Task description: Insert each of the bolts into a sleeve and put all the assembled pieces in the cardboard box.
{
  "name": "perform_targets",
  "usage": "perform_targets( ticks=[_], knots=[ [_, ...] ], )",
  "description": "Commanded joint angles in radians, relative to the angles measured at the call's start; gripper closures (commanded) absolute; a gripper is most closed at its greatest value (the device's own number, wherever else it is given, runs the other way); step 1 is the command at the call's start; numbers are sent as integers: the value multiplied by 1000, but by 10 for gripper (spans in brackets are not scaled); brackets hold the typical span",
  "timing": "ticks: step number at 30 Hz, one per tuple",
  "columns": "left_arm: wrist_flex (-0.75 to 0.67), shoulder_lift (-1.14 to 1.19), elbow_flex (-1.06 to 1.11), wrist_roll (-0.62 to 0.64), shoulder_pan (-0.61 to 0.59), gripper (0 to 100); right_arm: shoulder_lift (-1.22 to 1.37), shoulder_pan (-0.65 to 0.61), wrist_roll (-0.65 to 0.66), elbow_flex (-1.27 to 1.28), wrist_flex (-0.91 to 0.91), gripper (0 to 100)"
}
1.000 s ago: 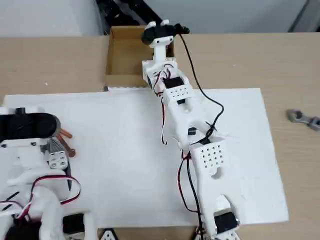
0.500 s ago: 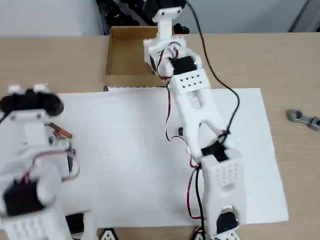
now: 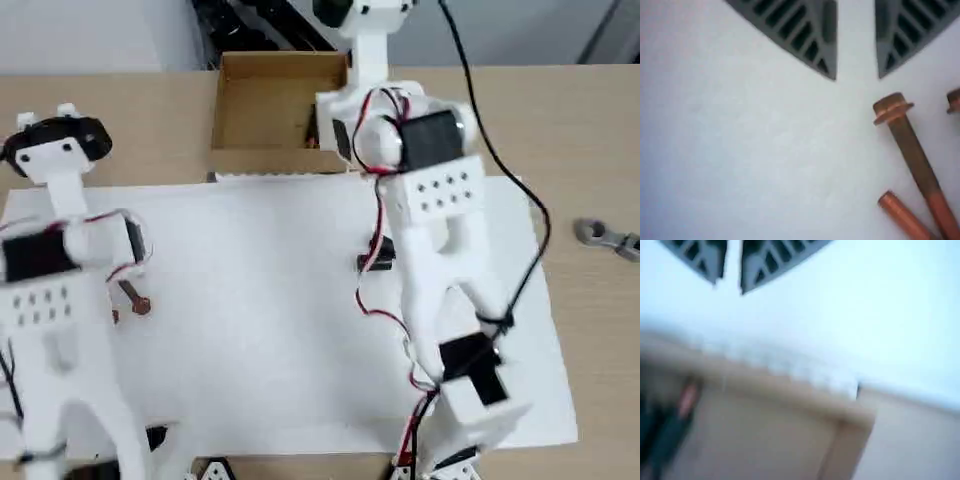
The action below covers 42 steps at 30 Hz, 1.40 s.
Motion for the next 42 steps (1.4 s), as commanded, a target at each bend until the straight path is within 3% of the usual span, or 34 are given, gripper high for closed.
perform_targets(
  ticks=[1,6,20,32,42],
  knots=[
    [23,172,-117,55,-101,928,-114,5,3,-43,137,975],
    [34,420,-308,167,-218,922,-196,10,-28,-35,159,975],
    [43,756,-550,381,-175,921,-418,7,-34,428,157,993],
    [-23,881,-596,402,-178,922,-756,10,-34,885,85,993],
    [-109,901,-596,402,-178,919,-1015,7,-32,1117,42,993]
  ],
)
